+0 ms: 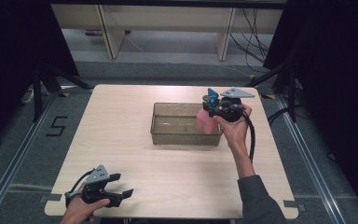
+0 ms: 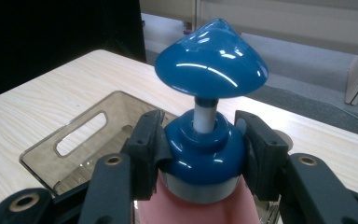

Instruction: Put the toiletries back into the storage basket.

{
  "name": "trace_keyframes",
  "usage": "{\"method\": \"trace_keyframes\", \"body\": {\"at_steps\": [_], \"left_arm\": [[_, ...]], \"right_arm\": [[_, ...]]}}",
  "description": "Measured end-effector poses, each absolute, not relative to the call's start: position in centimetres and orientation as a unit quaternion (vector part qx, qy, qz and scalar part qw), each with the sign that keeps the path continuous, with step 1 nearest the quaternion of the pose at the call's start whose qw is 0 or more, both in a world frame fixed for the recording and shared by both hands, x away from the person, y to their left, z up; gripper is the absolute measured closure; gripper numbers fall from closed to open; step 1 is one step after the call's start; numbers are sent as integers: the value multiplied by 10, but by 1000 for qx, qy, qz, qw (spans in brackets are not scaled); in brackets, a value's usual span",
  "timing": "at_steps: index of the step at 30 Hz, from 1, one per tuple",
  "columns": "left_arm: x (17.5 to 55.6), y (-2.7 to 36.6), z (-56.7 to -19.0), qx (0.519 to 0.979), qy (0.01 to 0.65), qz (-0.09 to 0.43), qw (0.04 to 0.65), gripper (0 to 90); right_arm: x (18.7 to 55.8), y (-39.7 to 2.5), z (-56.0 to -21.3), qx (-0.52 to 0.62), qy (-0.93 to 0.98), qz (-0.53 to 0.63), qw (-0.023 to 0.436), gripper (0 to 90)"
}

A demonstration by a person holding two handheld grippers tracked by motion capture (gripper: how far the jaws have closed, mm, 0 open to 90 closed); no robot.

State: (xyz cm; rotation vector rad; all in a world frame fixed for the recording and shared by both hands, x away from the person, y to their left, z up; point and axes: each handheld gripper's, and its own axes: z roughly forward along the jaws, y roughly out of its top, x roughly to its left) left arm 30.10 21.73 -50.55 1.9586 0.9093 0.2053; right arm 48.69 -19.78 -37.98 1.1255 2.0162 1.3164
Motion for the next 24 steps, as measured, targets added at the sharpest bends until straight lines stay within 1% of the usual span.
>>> {"method": "trace_keyframes", "body": {"at_steps": [1,3,6,9,10,11,14,15,18,19,21,24], "left_arm": [[301,218,-505,800,370,85,465,170],[301,217,-505,799,370,84,467,169],[301,217,-505,799,370,84,467,169],[301,217,-505,800,369,83,467,169],[301,218,-505,801,368,83,465,169],[301,218,-505,799,370,85,466,169],[301,218,-505,799,369,86,467,169],[301,218,-505,800,368,85,467,170],[301,218,-503,802,368,82,464,169],[301,218,-503,802,368,83,464,170],[300,218,-504,800,368,85,467,170],[301,218,-503,801,368,83,464,169]], "right_arm": [[489,-199,-381,400,738,484,245,535],[488,-198,-382,418,735,480,235,535],[490,-201,-385,414,737,479,236,535],[492,-202,-388,413,738,476,239,535],[492,-203,-389,411,738,474,248,535],[493,-203,-390,410,741,476,238,535],[493,-204,-392,414,744,467,238,535],[492,-203,-392,423,742,467,231,535],[494,-204,-396,410,748,464,237,535],[494,-204,-396,407,748,463,246,535],[492,-201,-398,419,746,461,235,535],[494,-202,-399,410,753,456,239,535]]}}
